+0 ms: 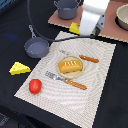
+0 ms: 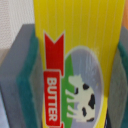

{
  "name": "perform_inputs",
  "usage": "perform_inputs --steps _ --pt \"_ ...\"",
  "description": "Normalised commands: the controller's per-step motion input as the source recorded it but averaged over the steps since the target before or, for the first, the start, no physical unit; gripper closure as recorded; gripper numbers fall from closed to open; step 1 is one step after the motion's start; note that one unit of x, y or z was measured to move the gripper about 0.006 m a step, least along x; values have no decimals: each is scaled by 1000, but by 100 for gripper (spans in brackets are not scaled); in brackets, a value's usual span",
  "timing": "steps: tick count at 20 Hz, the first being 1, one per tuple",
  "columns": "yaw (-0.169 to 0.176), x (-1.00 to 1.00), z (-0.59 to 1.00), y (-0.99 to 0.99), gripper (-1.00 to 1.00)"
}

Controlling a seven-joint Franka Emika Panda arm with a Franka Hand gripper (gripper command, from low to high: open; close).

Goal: Interact with the objects in diverse but meaningful ways.

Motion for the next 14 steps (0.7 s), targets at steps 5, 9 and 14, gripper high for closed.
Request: perform_inputs --steps 5,9,14 --pt "-7 -1000 0 -21 100" --pt "0 -1000 0 0 100" --pt "-3 -1000 -69 -5 100"
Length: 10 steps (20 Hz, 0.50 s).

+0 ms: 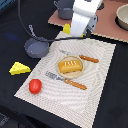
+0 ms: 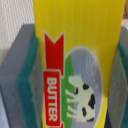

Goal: Interact with the objects in diverse but meaningful ways.

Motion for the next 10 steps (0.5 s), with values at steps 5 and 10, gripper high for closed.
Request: perform_inputs --steps 5,10 --pt "-21 -1000 -123 -99 100" --pt "-38 -986 -159 -130 100"
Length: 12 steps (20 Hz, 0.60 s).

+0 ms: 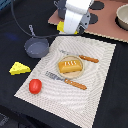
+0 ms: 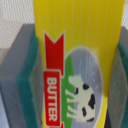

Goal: Interact with the objects in diverse but meaningful ways.

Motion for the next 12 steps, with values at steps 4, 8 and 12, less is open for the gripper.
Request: perform_inputs --steps 4,8,12 --pt "-2 -989 -99 158 100" --pt "0 -986 -125 270 100" --pt "0 -649 -84 515 100"
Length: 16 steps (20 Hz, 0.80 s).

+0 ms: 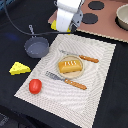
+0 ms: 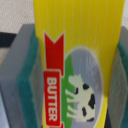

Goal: Interact with the objects in diverse but meaningful ways.

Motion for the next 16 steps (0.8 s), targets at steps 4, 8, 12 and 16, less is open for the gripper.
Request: perform_inputs --steps 4,8,12,16 --pt "0 -477 -129 494 100" --pt "0 -234 -139 314 100" --pt "0 -368 -256 163 100" --pt "0 -604 -290 195 100"
